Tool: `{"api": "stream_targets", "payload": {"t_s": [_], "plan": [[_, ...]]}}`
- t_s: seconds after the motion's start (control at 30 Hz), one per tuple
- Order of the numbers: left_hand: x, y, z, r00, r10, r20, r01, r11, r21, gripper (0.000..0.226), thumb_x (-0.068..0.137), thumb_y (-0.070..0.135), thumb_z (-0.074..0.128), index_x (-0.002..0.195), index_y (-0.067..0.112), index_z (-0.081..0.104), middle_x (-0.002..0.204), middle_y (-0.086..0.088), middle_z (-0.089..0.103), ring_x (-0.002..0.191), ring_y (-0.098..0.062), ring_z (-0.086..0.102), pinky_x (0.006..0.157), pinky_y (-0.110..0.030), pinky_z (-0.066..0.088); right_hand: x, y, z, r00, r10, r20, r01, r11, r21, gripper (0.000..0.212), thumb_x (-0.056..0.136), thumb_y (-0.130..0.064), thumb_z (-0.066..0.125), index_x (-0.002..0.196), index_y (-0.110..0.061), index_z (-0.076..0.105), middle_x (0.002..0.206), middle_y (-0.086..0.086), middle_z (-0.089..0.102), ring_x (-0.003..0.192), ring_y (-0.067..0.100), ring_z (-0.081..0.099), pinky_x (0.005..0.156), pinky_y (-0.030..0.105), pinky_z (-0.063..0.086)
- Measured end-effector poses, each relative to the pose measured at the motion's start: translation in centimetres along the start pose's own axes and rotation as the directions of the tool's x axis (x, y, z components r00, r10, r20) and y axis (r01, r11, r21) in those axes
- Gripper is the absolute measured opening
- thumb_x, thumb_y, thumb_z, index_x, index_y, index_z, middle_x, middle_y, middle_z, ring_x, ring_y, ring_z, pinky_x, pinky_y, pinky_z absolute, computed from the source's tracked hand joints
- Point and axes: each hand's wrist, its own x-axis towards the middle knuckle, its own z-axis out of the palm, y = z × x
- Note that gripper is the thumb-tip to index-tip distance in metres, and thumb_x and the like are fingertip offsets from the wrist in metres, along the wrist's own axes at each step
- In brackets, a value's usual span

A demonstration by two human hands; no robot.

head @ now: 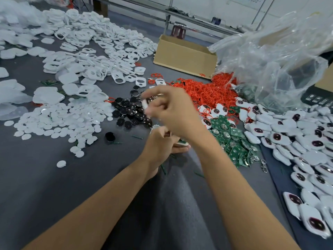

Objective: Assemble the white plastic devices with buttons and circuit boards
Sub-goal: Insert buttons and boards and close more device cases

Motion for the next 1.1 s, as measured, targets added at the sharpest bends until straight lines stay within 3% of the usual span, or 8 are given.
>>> {"api": "stream_targets", "payload": {"t_s": [0.1,0.23,0.33,0.5,0.7,0.97,1.1], "plan": [[0.1,0.2,-0.1,1.0,-0.023,-0.001,0.022,0.997,-0.079,0.02,0.095,-0.008,0.044,0.105,-0.008,0.061,0.099,-0.026,0.068,0.077,-0.03,0.072,0.068,-0.027,0.06,-2.2,1.9,-3.4,0.995,0.004,-0.097,0.036,0.913,0.407,0.03,0.079,0.011,0.063,0.103,-0.008,0.069,0.069,0.005,0.056,0.065,0.014,0.052,0.064,0.021,0.047],[0.1,-0.1,-0.2,0.999,-0.03,0.013,0.031,0.994,-0.102,0.019,0.097,-0.005,0.044,0.101,0.002,0.062,0.096,-0.017,0.071,0.077,-0.027,0.073,0.065,-0.023,0.059,-4.6,5.6,-5.3,0.988,0.135,-0.078,-0.037,0.691,0.722,0.023,0.072,-0.005,0.065,0.093,-0.011,0.073,0.078,0.006,0.069,0.065,0.013,0.061,0.064,0.019,0.051],[0.2,0.0,-0.2,0.999,-0.034,-0.007,0.034,0.994,-0.107,0.019,0.097,-0.005,0.046,0.096,0.006,0.061,0.093,-0.014,0.071,0.076,-0.027,0.073,0.066,-0.024,0.06,-5.9,7.6,-5.6,0.978,0.199,-0.057,-0.056,0.521,0.851,0.022,0.065,-0.01,0.07,0.086,-0.012,0.076,0.076,0.003,0.071,0.065,0.011,0.064,0.065,0.019,0.054],[0.4,0.0,-0.1,0.999,-0.033,-0.008,0.033,0.995,-0.099,0.017,0.097,-0.005,0.046,0.1,0.003,0.061,0.098,-0.017,0.07,0.076,-0.027,0.073,0.067,-0.025,0.06,-7.0,9.2,-5.4,0.964,0.263,-0.033,-0.091,0.443,0.892,0.02,0.07,-0.004,0.061,0.081,-0.011,0.076,0.074,0.004,0.069,0.061,0.01,0.062,0.064,0.018,0.054],[0.4,-0.2,-0.1,0.999,-0.036,0.002,0.036,0.993,-0.112,0.016,0.097,-0.004,0.047,0.1,0.002,0.061,0.095,-0.016,0.07,0.079,-0.03,0.073,0.069,-0.029,0.06,-7.3,9.0,-5.5,0.974,0.223,-0.025,-0.066,0.391,0.918,0.017,0.075,-0.005,0.06,0.083,-0.012,0.074,0.076,0.003,0.067,0.064,0.008,0.06,0.066,0.019,0.054],[0.4,-0.1,-0.1,0.999,-0.045,0.009,0.046,0.992,-0.119,0.017,0.097,-0.003,0.046,0.107,0.0,0.06,0.099,-0.019,0.069,0.079,-0.031,0.072,0.071,-0.031,0.061,-7.5,8.8,-5.5,0.974,0.224,-0.031,-0.081,0.472,0.878,0.022,0.074,-0.004,0.058,0.084,-0.011,0.076,0.085,0.005,0.072,0.069,0.01,0.066,0.064,0.018,0.055],[0.4,-0.1,-0.1,0.999,-0.048,0.02,0.05,0.993,-0.111,0.017,0.098,-0.003,0.046,0.107,0.0,0.06,0.098,-0.018,0.069,0.08,-0.03,0.072,0.072,-0.031,0.061,-7.4,8.7,-5.5,0.969,0.238,-0.057,-0.079,0.524,0.848,0.028,0.073,-0.003,0.059,0.097,-0.006,0.071,0.087,0.008,0.07,0.067,0.012,0.065,0.064,0.02,0.056]]}}
